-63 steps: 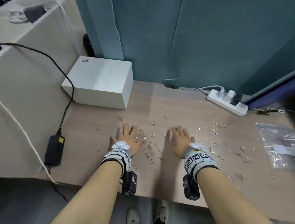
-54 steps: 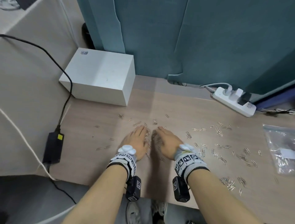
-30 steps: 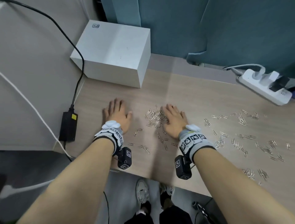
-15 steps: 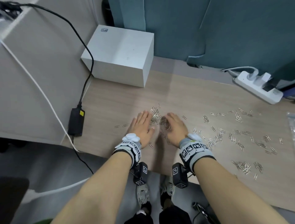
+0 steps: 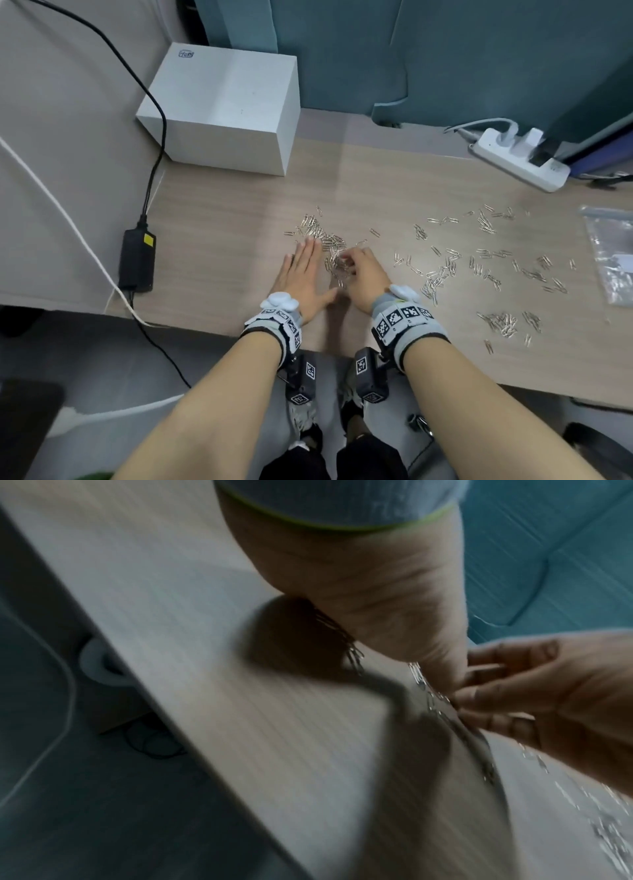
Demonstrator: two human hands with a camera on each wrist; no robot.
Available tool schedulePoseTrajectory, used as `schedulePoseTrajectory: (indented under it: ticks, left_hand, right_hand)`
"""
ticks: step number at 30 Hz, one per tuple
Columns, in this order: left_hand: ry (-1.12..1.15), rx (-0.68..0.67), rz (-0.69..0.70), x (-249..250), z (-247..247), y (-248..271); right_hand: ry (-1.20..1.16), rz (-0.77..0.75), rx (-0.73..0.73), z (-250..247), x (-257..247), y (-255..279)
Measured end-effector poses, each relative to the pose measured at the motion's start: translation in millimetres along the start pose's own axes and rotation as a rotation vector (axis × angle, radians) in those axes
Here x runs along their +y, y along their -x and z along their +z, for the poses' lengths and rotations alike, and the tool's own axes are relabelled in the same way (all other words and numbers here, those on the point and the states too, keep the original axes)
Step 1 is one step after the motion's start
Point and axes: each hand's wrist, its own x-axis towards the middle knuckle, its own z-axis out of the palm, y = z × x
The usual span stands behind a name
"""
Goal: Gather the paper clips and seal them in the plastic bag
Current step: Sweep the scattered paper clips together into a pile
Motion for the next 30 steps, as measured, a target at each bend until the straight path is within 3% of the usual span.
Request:
schedulePoseTrajectory:
  ticks: [2, 5, 7, 11, 14, 21, 30]
  left_hand:
    - [-0.071, -0.022, 0.071, -5.3, -1.8, 2.7]
    - [-0.122, -0.003, 0.071, -22.9, -3.8, 8.9]
    - [-0.133, 0.004, 0.056, -32.1, -8.3, 2.8]
    - [-0.145, 0.052, 0.041, -28.0, -25.2, -29.5]
    - [-0.131, 0.104, 0.073, -9.4, -29.4, -37.5]
    - [-0.134, 0.008, 0.307, 76.9, -43.0, -67.0]
    - [-0.195, -0.141, 0.482, 233.6, -39.7, -161.7]
  right_hand:
    - [-0.015, 0.006, 0.062, -6.5, 2.6, 3.0]
    - [0.142, 0.075, 0.155, -23.6, 15.8, 10.6]
    - [0.176, 0.107, 0.138, -28.2, 25.6, 12.3]
    - [0.116, 0.025, 0.105, -31.2, 34.2, 11.6]
    - [0.124, 0.101, 0.143, -44.0, 36.5, 23.0]
    - [0.264, 0.329, 0.179, -123.2, 59.0, 45.2]
    - [0.271, 0.468, 0.237, -221.3, 152.5, 36.7]
